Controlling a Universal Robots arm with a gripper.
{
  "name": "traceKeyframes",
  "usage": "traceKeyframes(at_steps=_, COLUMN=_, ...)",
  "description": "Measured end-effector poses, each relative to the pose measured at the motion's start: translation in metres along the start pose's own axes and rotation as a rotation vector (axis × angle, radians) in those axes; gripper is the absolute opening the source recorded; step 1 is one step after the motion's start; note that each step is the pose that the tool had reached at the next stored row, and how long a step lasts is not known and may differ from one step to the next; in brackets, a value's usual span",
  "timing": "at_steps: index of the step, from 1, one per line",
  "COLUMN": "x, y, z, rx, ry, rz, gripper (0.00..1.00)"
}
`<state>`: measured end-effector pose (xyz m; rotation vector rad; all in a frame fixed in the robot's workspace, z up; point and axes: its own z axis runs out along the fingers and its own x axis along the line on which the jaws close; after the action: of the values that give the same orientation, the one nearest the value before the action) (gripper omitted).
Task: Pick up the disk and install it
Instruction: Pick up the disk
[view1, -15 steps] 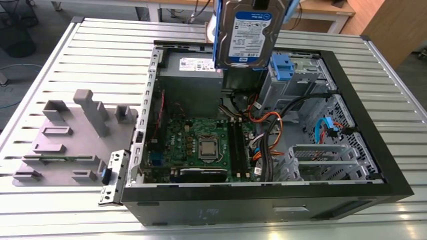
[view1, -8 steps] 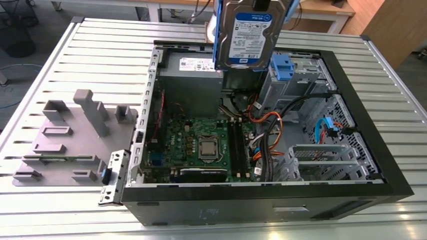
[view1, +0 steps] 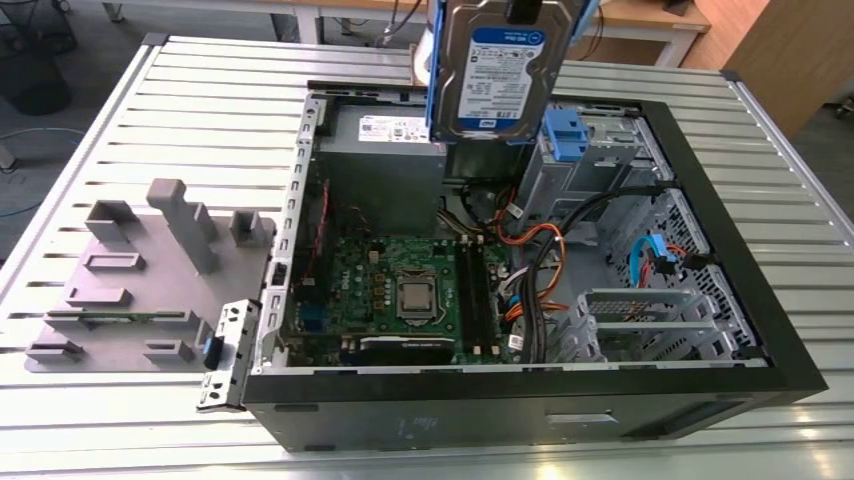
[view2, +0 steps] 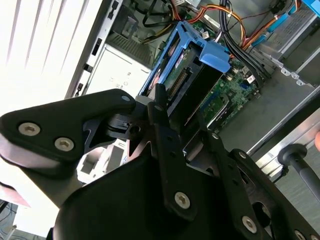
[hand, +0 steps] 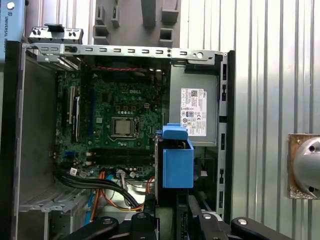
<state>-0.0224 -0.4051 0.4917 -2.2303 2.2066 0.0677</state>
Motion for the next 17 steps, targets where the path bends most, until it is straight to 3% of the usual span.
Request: traceKeyframes(at_steps=17, x=0.0099, y=0.0001, z=-0.0003, rx=0.0000, ry=0.0009, rz=0.000, gripper=0.35)
